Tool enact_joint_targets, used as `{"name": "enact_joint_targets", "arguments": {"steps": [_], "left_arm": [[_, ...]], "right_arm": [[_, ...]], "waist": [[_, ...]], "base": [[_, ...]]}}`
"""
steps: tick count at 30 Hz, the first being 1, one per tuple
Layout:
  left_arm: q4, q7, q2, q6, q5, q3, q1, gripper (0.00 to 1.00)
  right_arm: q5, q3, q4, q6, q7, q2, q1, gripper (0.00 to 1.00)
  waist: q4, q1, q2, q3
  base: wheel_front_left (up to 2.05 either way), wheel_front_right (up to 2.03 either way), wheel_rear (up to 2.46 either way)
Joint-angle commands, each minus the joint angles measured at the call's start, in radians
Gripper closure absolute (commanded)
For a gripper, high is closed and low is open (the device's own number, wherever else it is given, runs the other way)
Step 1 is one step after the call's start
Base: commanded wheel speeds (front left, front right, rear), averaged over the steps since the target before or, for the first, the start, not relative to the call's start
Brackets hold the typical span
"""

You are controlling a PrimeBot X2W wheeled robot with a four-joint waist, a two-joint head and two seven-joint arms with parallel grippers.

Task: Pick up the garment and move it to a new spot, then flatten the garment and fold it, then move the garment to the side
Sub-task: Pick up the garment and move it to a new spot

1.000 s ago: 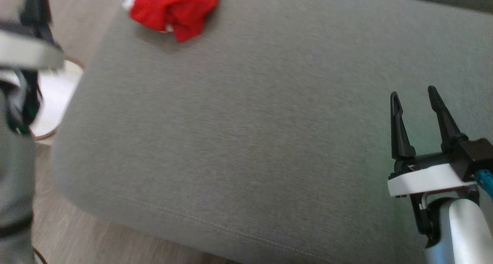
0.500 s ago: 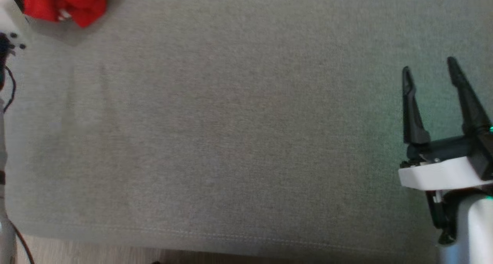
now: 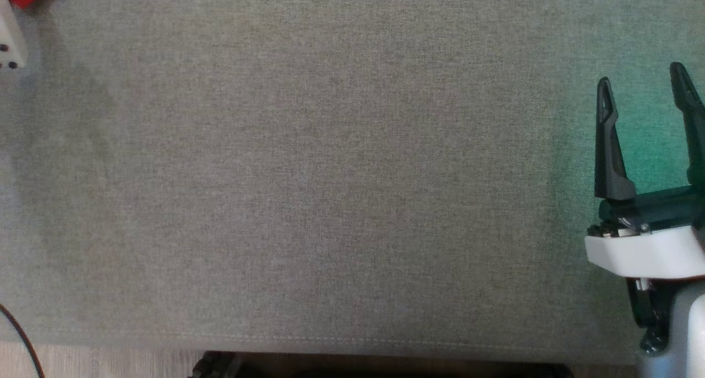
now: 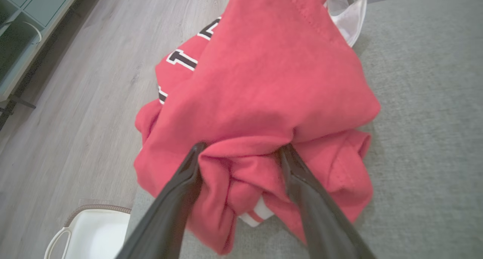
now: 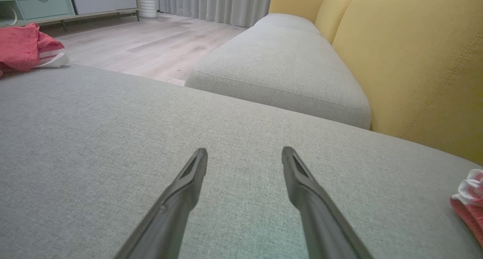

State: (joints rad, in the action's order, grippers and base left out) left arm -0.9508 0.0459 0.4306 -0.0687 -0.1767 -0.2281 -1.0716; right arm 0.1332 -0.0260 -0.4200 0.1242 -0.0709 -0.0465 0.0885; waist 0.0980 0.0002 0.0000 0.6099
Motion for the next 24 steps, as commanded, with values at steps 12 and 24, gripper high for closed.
{"name": "enact_joint_targets", "arguments": {"steps": [12,24], "left_arm": [[-0.144,-0.074,0.069,-0.025,-0.015,0.003,-0.099,1.00],[-0.154,-0.174,0.064,-0.050,0.004,-0.067,-0.152,1.00]], "right_arm": [[-0.004,0.026,-0.030,0.007,0.014,-0.004,-0.006,0.00],[-0.054,0.035,0.075,0.007,0.062,-0.004,0.018,0.00]], "waist": [[-0.015,-0.0002,0.0000,0.006],[-0.013,-0.0002,0.0000,-0.163]], "base": [[0.00,0.00,0.00],[0.00,0.00,0.00]]}}
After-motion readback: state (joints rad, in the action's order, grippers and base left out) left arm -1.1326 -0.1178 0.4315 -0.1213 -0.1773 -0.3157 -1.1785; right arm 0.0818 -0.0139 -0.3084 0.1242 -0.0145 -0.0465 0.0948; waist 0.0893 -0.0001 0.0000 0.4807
